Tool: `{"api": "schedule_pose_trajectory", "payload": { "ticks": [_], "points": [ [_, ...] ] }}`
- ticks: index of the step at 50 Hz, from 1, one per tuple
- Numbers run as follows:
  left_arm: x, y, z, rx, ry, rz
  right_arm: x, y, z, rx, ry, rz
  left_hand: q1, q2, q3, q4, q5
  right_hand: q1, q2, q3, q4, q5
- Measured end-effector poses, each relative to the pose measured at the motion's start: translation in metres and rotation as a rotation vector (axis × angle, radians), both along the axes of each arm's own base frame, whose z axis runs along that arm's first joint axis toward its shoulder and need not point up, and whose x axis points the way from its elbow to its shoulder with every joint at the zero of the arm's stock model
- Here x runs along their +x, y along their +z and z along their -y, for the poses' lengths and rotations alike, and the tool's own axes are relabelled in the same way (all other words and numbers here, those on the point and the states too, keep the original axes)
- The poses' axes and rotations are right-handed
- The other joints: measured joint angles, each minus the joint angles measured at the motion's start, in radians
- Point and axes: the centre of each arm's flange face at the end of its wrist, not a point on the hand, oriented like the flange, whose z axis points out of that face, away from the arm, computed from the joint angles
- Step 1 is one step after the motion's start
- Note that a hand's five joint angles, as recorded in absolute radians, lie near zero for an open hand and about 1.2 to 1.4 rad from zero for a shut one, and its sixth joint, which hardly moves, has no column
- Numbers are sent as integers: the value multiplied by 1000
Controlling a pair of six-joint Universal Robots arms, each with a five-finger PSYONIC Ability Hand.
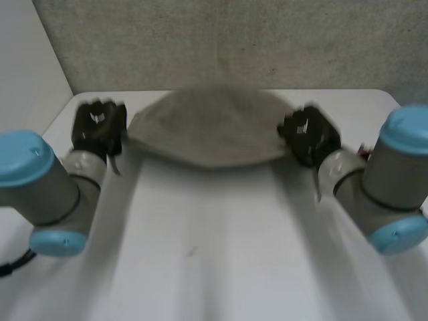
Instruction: Fold the towel.
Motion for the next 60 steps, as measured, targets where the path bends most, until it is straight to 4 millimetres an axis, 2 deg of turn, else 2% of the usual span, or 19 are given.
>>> {"api": "schedule_pose_trajectory", "payload": {
  "ticks": [1,3,7,9,10,11,12,15,24,29,35,39,42,44,51,52,56,57,60],
  "points": [
    [2,-16,-5,48,-3,20,-3,-23,-4,78,-5,-7,0,0,0,0,0,0,0,0,0,0],
    [4,-35,-12,103,-6,43,-6,-46,-8,161,-17,-7,0,0,0,0,0,0,0,0,0,0],
    [6,-47,-18,145,-6,61,-12,-65,-11,239,-38,8,0,0,0,0,0,0,0,0,0,0],
    [11,-56,-23,179,1,74,-20,-74,-10,312,-83,65,0,0,0,0,0,-101,-146,-149,-151,-129],
    [12,-56,-23,182,5,75,-22,-74,-9,325,-96,88,0,0,0,0,0,-101,-146,-149,-151,-129],
    [14,-56,-23,185,10,76,-25,-72,-7,338,-114,117,0,0,0,0,0,-301,-406,-413,-416,-378],
    [16,-56,-23,185,14,75,-26,-70,-6,345,-125,138,0,0,0,0,0,-384,-509,-516,-520,-485],
    [21,-51,-22,178,30,71,-36,-62,1,377,-180,244,0,0,0,0,0,-513,-675,-687,-690,-668],
    [27,-44,-21,161,46,62,-64,-53,13,518,-340,528,0,0,0,0,0,-513,-679,-693,-698,-677],
    [26,-43,-21,159,46,61,-72,-58,13,588,-395,586,0,0,0,0,0,-501,-663,-669,-673,-646],
    [26,-43,-23,167,45,66,-81,-64,12,645,-446,619,0,0,0,0,0,-299,-405,-418,-423,-430],
    [27,-43,-26,184,46,73,-87,-64,13,640,-463,622,0,0,0,0,0,-266,-376,-381,-384,-392],
    [29,-43,-32,210,46,82,-92,-61,12,625,-472,619,0,0,0,0,0,-27,-45,-64,-65,-76],
    [30,-42,-34,224,47,87,-93,-60,12,618,-470,616,0,0,0,0,0,-27,-45,-64,-65,-76],
    [35,-38,-52,301,47,119,-93,-51,3,536,-392,465,-1,0,0,0,0,-18,1,-4,0,-19],
    [38,-34,-62,340,45,142,-94,-43,-6,473,-345,317,-1,0,0,0,0,-18,1,-4,0,-18],
    [42,-29,-76,393,41,180,-97,-34,-19,407,-301,116,-1,0,0,0,0,-18,1,-4,1,-17],
    [47,-25,-90,440,34,224,-103,-27,-32,370,-274,-55,-1,0,0,0,0,-18,1,-4,1,-14],
    [52,-20,-108,500,21,293,-110,-20,-46,358,-253,-220,-1,0,0,0,0,-6,1,-4,0,-3]
  ]
}}
